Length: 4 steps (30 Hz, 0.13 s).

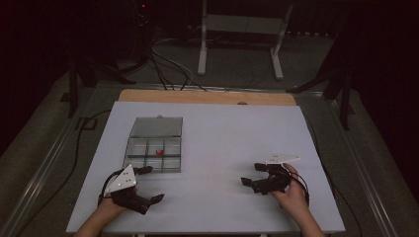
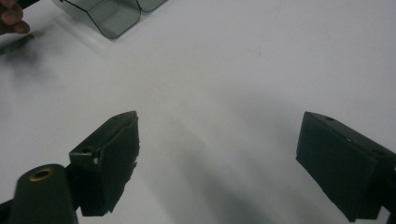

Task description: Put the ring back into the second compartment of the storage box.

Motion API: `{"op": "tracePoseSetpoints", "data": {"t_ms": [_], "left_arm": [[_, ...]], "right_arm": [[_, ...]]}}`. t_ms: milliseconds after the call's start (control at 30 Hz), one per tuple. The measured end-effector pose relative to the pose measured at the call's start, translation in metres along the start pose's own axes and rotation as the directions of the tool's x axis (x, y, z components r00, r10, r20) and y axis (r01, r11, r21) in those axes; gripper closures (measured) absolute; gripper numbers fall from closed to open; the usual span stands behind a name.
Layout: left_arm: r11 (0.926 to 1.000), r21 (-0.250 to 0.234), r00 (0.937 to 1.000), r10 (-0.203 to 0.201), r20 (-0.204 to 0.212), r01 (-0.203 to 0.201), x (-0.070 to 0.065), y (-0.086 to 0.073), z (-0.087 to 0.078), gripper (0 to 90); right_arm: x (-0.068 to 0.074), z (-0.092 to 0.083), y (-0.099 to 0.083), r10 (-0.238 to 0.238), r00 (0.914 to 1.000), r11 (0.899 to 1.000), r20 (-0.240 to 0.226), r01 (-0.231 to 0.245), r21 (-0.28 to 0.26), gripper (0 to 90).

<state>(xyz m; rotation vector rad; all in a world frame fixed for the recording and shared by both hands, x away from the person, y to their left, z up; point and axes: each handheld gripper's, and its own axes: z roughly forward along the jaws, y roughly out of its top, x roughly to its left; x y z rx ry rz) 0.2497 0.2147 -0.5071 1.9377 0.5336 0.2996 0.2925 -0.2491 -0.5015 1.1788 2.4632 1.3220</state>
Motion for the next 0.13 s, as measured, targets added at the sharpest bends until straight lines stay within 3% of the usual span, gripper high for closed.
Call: {"op": "tracePoseSetpoints", "data": {"t_ms": [133], "left_arm": [[1.0000, 0.003, 1.0000, 0.001, -0.001, -0.001, -0.0002, 0.0000, 0.0004, 0.8]], "right_arm": [[-0.0012, -0.0002, -0.0008, 0.000, 1.0000, 1.000, 0.002, 0.000, 0.002, 12.7]]}}
